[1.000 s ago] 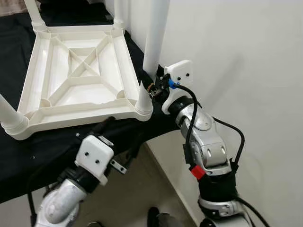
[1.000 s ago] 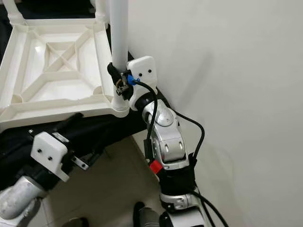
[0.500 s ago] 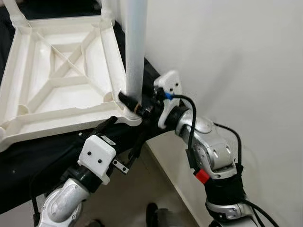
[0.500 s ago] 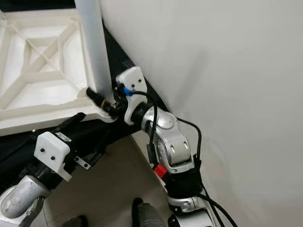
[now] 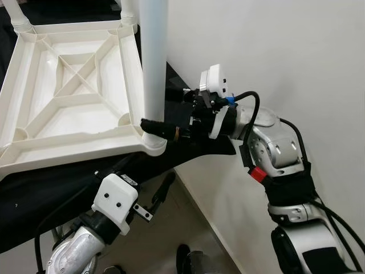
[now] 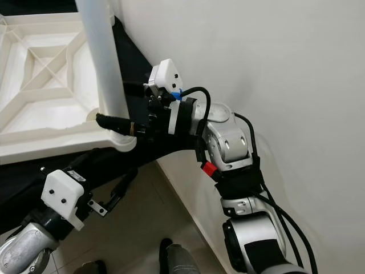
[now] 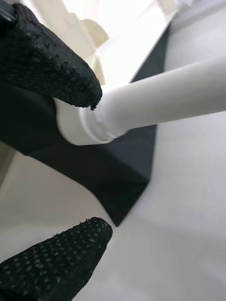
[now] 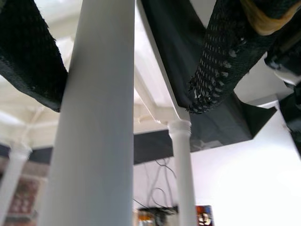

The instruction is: Building children table

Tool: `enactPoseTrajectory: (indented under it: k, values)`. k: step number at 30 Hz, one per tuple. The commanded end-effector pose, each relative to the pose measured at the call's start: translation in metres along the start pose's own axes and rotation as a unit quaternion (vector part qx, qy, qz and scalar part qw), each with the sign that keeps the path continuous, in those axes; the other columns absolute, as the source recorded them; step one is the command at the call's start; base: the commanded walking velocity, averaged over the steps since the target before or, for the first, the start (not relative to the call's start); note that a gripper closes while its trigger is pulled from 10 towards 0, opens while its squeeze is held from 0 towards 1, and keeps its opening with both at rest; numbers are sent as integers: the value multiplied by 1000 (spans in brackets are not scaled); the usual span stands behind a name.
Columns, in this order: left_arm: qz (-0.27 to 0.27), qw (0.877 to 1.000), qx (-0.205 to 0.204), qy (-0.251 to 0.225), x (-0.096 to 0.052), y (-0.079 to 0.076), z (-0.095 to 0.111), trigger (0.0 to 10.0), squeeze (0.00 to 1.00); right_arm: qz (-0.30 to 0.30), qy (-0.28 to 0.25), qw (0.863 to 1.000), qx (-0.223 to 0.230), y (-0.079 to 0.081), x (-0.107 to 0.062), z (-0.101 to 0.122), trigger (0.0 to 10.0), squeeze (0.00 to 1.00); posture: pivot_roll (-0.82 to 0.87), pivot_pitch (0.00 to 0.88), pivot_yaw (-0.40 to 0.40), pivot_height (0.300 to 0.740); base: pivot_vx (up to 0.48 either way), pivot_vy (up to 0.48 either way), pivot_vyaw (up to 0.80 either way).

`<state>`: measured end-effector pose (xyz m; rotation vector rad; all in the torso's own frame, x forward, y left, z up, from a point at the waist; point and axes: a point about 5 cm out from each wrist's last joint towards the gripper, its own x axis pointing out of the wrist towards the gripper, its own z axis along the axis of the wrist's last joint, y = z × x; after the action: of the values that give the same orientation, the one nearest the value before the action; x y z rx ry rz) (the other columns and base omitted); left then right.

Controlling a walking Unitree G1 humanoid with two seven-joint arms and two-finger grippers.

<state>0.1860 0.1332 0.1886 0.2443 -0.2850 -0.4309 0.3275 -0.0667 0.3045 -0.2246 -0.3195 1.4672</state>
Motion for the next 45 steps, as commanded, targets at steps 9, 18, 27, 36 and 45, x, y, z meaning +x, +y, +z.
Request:
enactPoseTrajectory:
  k: [9, 18, 27, 36, 45]
  values:
    - [2, 1000, 11, 7, -3, 0, -1, 10000, 0, 14, -7, 1000, -7, -6, 16, -9, 10000, 0, 100, 313, -104, 740, 0, 0, 0]
    - [7, 1000, 14, 4, -4, 3, 2, 10000, 0, 60, -17, 998, 4, -13, 18, -6, 0, 0, 92, 326, -109, 740, 0, 0, 0]
    - [4, 1000, 15, 0, -2, 3, 2, 10000, 0, -10, 22, 999, 27, -3, 22, -25, 0, 0, 82, 325, -112, 740, 0, 0, 0]
    - [7, 1000, 18, -4, 3, 7, 2, 10000, 0, -435, 72, 885, 149, 35, 30, -68, 0, 0, 96, 324, -107, 740, 0, 0, 0]
    - [1, 1000, 13, -19, 12, 4, 2, 10000, 0, -378, 101, 912, 121, 34, 35, -73, 10000, 0, 99, 262, -110, 740, 0, 0, 0]
